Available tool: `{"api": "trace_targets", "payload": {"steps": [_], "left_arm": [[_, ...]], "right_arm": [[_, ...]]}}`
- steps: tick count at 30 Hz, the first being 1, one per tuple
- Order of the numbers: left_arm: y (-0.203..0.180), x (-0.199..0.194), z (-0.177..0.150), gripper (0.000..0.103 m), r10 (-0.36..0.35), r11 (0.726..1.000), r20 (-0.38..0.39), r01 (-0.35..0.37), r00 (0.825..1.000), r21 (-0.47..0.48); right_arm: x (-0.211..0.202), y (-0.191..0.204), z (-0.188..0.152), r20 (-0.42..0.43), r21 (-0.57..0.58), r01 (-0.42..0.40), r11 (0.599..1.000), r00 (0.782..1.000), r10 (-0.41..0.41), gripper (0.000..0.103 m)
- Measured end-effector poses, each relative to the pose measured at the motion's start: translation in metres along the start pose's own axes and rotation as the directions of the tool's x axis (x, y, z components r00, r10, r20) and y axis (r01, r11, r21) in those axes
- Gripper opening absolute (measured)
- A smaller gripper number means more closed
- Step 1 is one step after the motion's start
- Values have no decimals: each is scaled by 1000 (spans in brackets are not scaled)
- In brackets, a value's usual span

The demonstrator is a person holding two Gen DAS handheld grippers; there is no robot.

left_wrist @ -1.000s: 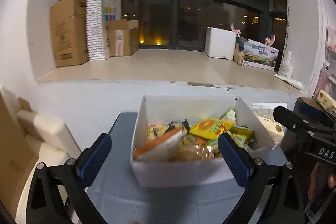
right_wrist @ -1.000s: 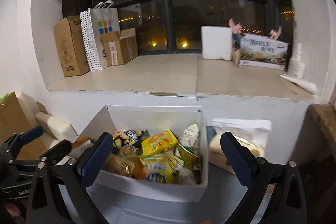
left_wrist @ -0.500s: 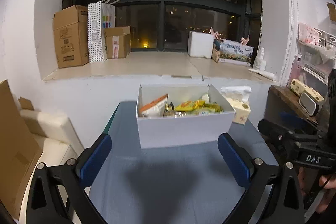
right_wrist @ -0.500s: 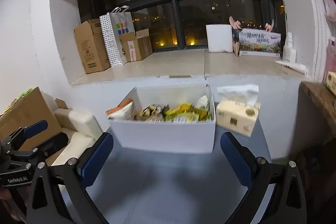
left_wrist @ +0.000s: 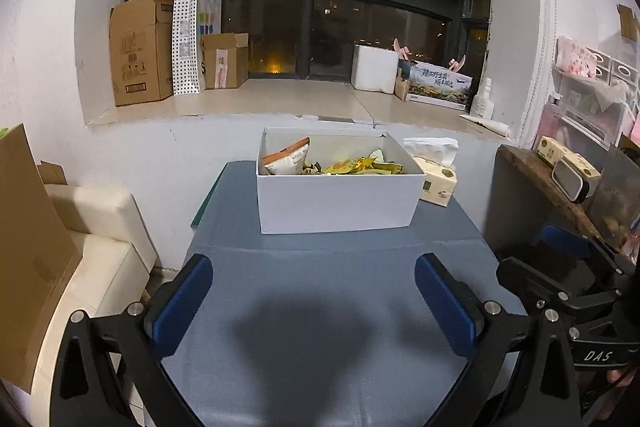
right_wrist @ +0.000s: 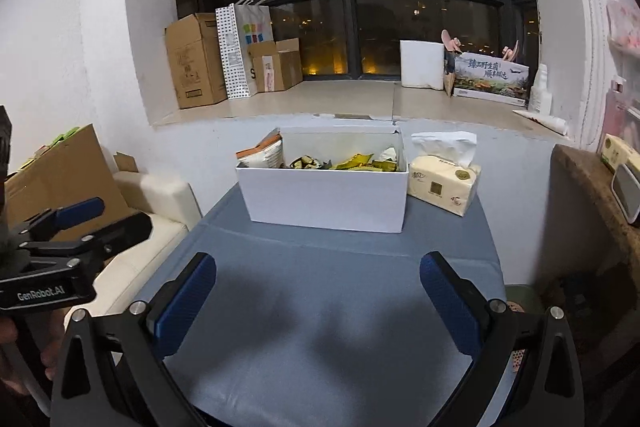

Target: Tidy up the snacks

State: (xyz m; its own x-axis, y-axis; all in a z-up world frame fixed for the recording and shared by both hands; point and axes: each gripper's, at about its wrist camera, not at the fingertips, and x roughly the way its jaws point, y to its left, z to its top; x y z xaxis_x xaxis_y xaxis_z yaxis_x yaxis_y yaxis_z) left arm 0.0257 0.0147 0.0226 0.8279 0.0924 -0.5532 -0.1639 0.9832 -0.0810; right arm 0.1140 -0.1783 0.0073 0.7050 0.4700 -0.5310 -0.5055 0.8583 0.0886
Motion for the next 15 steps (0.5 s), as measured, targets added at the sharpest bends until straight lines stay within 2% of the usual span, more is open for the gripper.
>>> {"api": "trace_targets", "payload": {"steps": [5,15], "left_arm": [[1,-2,4,103,2,1000,-1,-2,1000,-4],[-2,0,4,103,-7,1000,-14,7,1000,7]], "right_arm": [[-4,0,2,-5,21,-20,1000,1000,21,103],[-7,-1,2,-3,25,-3,1000,1000,3,103]]}}
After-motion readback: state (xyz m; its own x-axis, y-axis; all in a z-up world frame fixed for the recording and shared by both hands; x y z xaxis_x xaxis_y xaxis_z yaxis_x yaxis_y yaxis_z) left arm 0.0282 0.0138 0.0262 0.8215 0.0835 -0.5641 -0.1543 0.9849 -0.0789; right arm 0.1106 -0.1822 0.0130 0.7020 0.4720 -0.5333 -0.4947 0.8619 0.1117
